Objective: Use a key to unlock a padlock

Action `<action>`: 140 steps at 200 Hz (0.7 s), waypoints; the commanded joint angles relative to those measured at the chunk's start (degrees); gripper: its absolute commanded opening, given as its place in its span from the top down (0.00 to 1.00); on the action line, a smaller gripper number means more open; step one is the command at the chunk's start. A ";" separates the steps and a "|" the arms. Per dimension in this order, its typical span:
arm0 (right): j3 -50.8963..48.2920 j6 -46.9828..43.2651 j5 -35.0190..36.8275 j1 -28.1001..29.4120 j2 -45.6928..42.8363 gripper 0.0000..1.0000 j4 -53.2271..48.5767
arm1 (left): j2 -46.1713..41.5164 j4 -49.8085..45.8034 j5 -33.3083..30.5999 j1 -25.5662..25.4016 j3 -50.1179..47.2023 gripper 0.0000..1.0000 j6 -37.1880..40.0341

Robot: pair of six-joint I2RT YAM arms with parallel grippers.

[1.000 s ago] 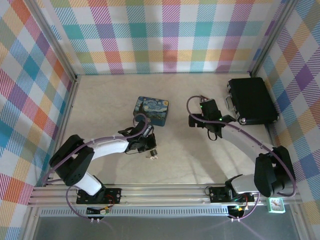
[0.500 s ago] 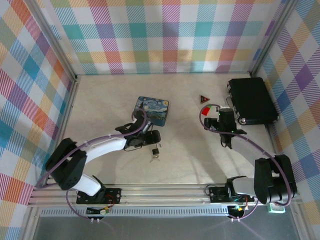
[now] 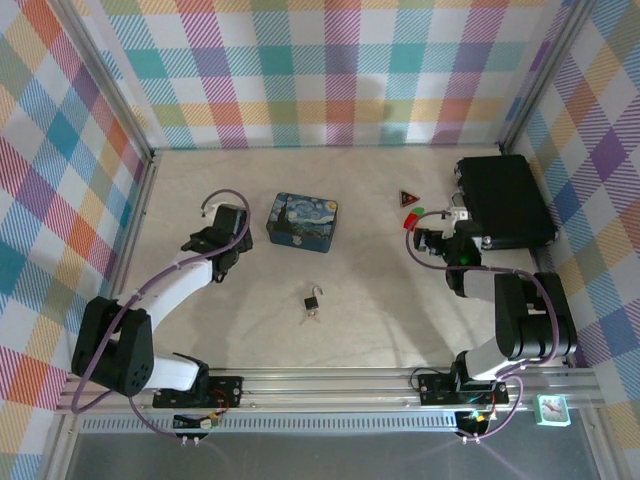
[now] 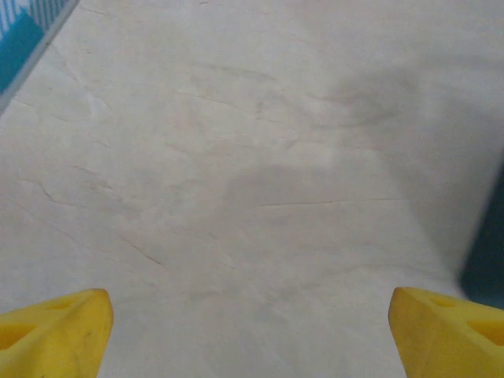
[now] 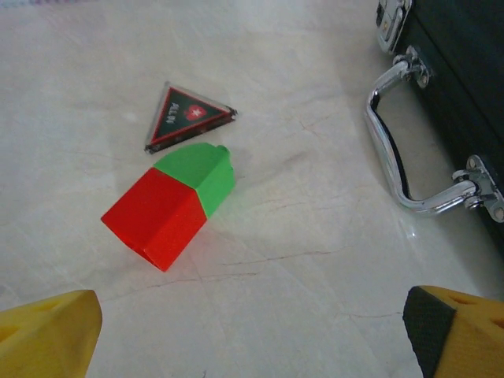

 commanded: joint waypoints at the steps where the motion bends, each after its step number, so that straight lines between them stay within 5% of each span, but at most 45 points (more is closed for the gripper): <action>1: -1.48 -0.85 -5.01 -0.67 0.86 0.01 7.25 | 3.52 11.12 -1.44 3.21 -1.95 0.10 8.70; 64: -1.79 -0.71 -4.46 -0.62 1.03 0.01 8.37 | 11.47 41.67 7.53 7.99 -10.82 0.09 18.77; 86: -1.79 -0.73 -4.46 -0.66 1.04 0.01 8.18 | 10.65 45.15 13.95 10.80 -14.02 0.09 17.20; 114: -1.70 -0.71 -4.51 -0.68 1.04 0.01 8.18 | 12.62 67.65 13.95 12.67 -24.65 0.05 15.29; 125: -1.70 -0.69 -4.45 -0.67 1.04 0.01 8.21 | 10.48 60.53 14.57 12.83 -23.35 0.05 14.55; 140: -1.72 -0.69 -4.48 -0.67 1.04 0.01 8.21 | 11.66 64.52 14.39 12.77 -24.08 0.04 15.16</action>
